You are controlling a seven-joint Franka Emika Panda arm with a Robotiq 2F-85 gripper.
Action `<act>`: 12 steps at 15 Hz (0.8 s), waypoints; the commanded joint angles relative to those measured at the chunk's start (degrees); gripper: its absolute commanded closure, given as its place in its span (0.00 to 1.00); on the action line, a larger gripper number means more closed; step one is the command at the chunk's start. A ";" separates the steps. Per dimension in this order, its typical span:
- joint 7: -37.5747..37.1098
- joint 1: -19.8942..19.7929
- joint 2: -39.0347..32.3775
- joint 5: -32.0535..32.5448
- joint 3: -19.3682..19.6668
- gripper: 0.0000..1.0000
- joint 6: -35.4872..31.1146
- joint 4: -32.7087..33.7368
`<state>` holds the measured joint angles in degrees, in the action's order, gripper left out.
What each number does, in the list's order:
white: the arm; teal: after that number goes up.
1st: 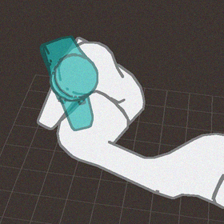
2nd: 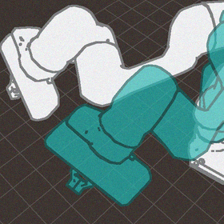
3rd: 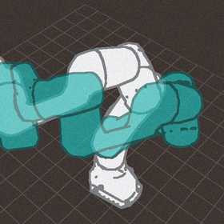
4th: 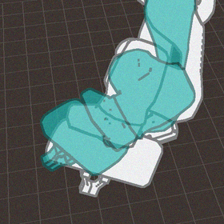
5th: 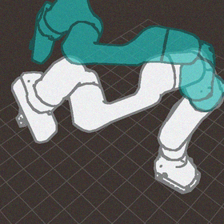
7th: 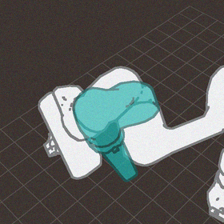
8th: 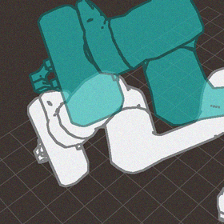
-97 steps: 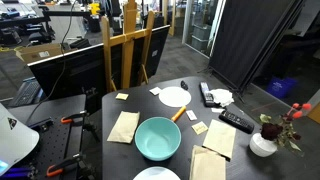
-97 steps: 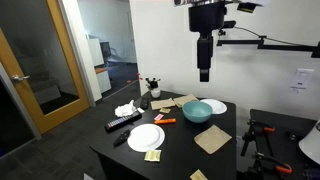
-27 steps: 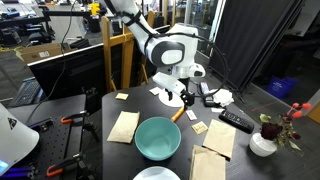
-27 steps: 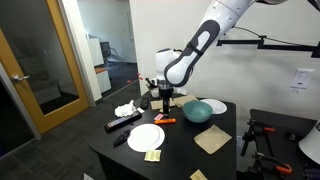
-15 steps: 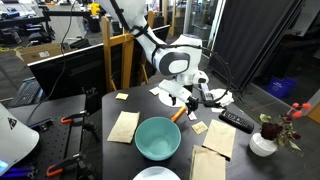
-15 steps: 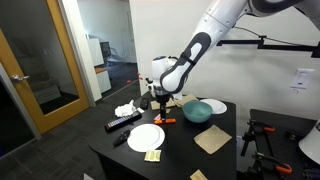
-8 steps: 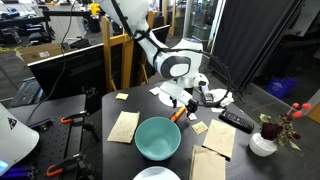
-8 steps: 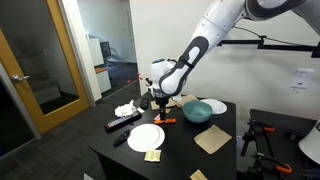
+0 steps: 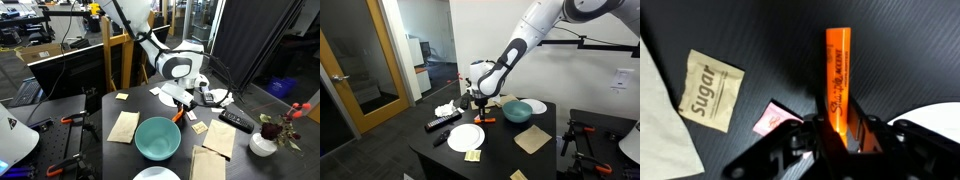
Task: Put the marker in the bowl
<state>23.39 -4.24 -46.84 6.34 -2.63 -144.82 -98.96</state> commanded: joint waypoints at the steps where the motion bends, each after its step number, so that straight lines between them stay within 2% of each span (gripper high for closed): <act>1: 0.47 -0.65 0.37 0.77 -0.54 1.00 2.93 1.43; 3: -0.41 -0.61 2.29 0.54 -0.19 0.95 4.47 0.33; 12: -0.06 -3.92 15.88 -1.87 0.58 0.95 13.95 -5.33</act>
<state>23.23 -6.74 -37.61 5.81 -1.86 -133.73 -99.76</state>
